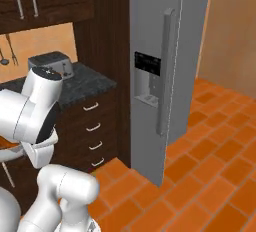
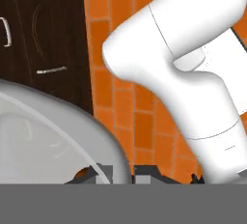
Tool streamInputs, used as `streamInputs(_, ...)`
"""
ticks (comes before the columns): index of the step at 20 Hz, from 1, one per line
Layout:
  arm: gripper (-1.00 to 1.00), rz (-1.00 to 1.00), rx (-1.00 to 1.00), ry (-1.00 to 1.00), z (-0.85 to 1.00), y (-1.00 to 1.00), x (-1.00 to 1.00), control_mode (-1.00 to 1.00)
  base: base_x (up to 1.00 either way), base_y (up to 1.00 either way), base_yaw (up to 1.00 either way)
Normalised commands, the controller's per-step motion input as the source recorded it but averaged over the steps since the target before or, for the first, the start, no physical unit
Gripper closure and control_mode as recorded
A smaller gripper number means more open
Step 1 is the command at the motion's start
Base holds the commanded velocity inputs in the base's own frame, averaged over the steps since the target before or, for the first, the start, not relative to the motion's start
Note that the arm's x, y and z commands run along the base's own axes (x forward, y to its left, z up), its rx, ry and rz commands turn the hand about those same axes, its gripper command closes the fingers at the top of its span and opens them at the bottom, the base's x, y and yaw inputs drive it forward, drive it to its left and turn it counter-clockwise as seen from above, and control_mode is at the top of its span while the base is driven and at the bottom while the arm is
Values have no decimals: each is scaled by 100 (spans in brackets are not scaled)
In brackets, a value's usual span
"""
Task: Take the meat container that has the chicken drumstick and place it on the second highest rack of the freezer. Then take the vegetable container that has the potato and sweet potato and place it on the highest rack of the freezer.
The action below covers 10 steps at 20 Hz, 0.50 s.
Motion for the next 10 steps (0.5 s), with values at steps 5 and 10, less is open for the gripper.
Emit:
streamInputs(5, 100, 0, 0, 0, 0, 0, 0, 100, 49, -63, -57)
streamInputs(10, 100, 0, 0, 0, 0, 0, 0, 100, 77, -50, -48)
